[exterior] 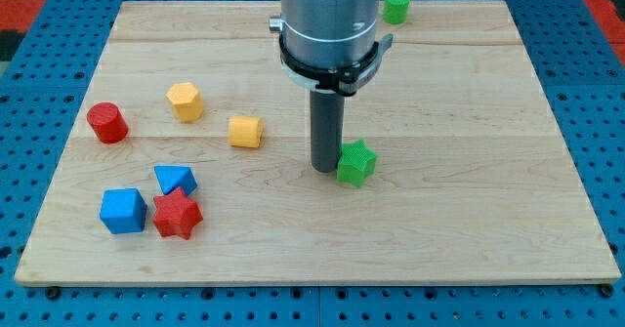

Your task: Move the green star horizontal to the yellow hexagon on the right side

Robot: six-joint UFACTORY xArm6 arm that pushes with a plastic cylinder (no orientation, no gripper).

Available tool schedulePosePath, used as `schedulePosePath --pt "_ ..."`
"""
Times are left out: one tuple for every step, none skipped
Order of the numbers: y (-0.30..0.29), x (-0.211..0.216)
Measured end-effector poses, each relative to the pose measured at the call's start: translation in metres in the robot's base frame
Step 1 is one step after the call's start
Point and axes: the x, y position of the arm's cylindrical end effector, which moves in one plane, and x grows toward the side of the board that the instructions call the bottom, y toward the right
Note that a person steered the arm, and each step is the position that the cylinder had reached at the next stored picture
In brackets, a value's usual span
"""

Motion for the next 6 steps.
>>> schedulePosePath --pt "0.018 0.011" --pt "0.067 -0.002" --pt "0.134 -0.007" --pt "0.160 0.017" --pt "0.166 0.024" --pt "0.193 -0.005"
